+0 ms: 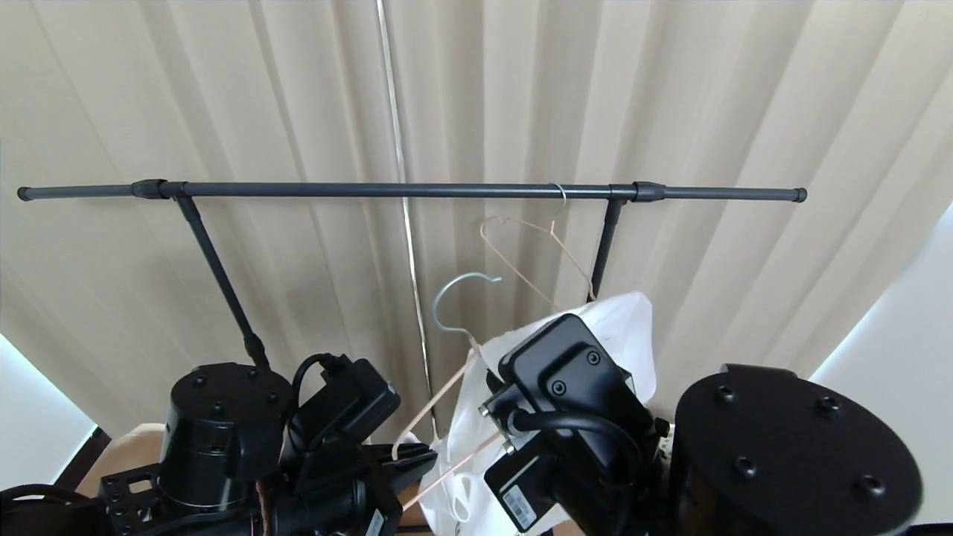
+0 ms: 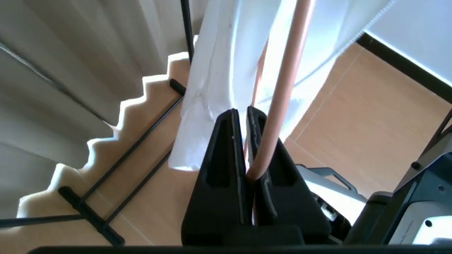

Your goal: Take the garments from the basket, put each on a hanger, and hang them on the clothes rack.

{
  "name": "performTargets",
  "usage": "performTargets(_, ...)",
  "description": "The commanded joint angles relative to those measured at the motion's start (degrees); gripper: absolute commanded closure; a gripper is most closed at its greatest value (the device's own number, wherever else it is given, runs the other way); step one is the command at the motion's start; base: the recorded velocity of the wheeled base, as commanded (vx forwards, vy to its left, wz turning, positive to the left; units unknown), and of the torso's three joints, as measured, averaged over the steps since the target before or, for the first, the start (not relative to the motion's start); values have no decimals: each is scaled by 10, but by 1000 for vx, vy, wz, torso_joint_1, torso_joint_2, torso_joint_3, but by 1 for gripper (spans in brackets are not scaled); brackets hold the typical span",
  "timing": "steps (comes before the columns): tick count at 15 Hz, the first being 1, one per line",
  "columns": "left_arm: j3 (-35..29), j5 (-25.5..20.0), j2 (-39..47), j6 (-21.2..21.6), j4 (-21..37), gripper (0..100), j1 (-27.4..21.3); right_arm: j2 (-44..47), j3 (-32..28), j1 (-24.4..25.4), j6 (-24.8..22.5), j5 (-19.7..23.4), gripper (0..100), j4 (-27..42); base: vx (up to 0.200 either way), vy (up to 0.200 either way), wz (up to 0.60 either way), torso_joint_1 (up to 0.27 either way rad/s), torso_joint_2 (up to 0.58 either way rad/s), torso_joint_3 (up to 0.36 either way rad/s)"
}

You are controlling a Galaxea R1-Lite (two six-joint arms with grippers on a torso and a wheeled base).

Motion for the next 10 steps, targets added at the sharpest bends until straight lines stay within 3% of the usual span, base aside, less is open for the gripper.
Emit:
performTargets(1, 1, 1, -1, 0, 0, 100, 0, -35, 5, 14, 16, 40, 100, 1, 0, 0, 0, 0, 0, 0)
performTargets(3, 4, 1, -3, 0, -3, 100, 1, -61, 9, 15, 19, 71, 100, 3, 0, 0, 0, 0, 0, 0)
performTargets(8, 33, -1, -46, 0, -32, 100, 5, -73, 5, -54, 19, 95, 100, 2, 0, 0, 0, 0, 0, 0)
performTargets(10, 38, -3, -60, 1, -32, 100, 5, -71, 4, -58, 19, 104, 100, 1, 0, 0, 0, 0, 0, 0)
